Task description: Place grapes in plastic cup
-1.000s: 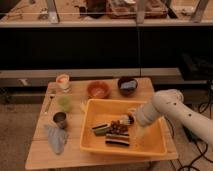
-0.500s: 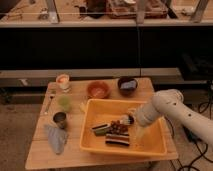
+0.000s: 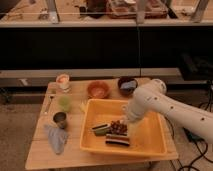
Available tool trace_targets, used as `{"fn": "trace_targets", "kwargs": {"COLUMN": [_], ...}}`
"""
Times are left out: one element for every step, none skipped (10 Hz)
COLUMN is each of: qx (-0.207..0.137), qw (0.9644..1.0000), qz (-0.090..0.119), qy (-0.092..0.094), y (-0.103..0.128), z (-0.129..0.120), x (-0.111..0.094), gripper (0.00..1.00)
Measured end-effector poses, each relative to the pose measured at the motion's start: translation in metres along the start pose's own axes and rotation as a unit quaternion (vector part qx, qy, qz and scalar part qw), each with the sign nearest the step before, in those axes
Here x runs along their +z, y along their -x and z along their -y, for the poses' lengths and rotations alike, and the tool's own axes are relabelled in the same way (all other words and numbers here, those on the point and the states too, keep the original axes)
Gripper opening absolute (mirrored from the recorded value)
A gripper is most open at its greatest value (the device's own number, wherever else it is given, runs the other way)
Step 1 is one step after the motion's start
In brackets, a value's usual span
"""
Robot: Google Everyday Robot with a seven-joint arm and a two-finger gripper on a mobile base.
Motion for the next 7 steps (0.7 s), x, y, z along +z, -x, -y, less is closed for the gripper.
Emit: {"fn": "trace_targets", "kwargs": {"qx": [-0.003, -0.003, -0.002, -0.002, 0.0, 0.001, 0.002], "qw": [0.9999, 0.9997, 0.9995, 0.9993, 0.9992, 0.9992, 0.9992], "qz": [-0.002, -0.002, -0.002, 0.001, 0.003, 0.005, 0.009], "qy": [0.013, 0.023, 0.031, 0.037, 0.04, 0.041, 0.038], "y": [0.0, -0.001, -0.001, 0.0, 0.002, 0.003, 0.006], "z": [-0.002, -0.002, -0.003, -0.002, -0.001, 0.0, 0.003], "x": [0.014, 0.026, 0.036, 0.044, 0.048, 0.048, 0.047], "gripper": [0.8, 0.8, 0.8, 0.8, 0.8, 0.78, 0.71]}}
